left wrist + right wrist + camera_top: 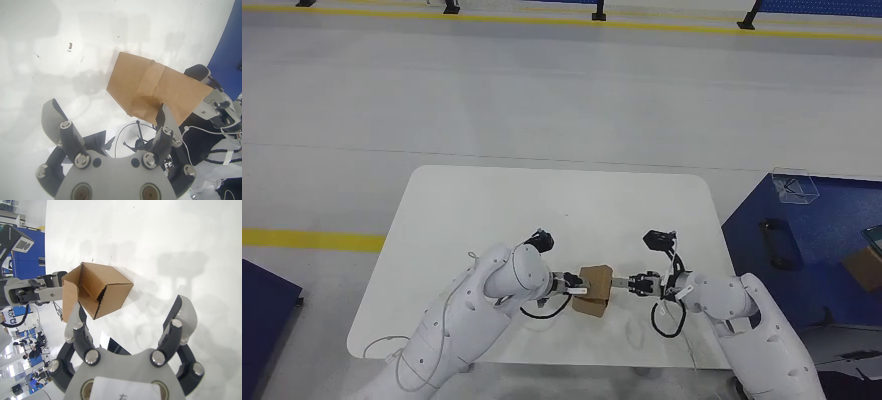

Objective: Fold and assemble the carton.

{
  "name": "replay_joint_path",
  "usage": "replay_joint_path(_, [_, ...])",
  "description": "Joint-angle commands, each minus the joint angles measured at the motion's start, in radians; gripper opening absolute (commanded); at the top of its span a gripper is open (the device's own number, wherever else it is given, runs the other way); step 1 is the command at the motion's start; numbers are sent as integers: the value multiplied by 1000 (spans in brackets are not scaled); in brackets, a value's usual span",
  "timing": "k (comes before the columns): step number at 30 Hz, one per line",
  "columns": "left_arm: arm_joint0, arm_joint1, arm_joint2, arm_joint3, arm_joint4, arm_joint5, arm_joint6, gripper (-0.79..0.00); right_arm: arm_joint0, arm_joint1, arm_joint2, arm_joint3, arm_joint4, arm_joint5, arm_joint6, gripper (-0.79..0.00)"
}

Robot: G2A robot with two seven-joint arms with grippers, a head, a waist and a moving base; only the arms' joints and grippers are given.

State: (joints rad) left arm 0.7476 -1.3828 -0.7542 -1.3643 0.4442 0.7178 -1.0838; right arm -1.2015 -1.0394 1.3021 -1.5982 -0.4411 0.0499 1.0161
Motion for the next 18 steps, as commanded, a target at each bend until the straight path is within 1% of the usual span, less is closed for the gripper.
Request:
replay_joint_path(1, [-1, -1, 1, 5, -2, -3, 1, 0, 4, 0, -5, 1, -3, 2, -3, 0])
replay_joint_path(11, [-7, -4, 5, 23, -9, -8, 1, 0, 27, -2, -31, 26, -31, 27, -14, 0])
replay_joint_path(15, [-10, -4, 1, 25, -11, -10, 2, 0, 27, 4, 6, 45, -26, 46, -12, 0])
replay_joint_path(18, [-10, -3, 1, 24, -8, -8, -1, 0, 17, 12, 51, 40, 32, 13, 37, 0])
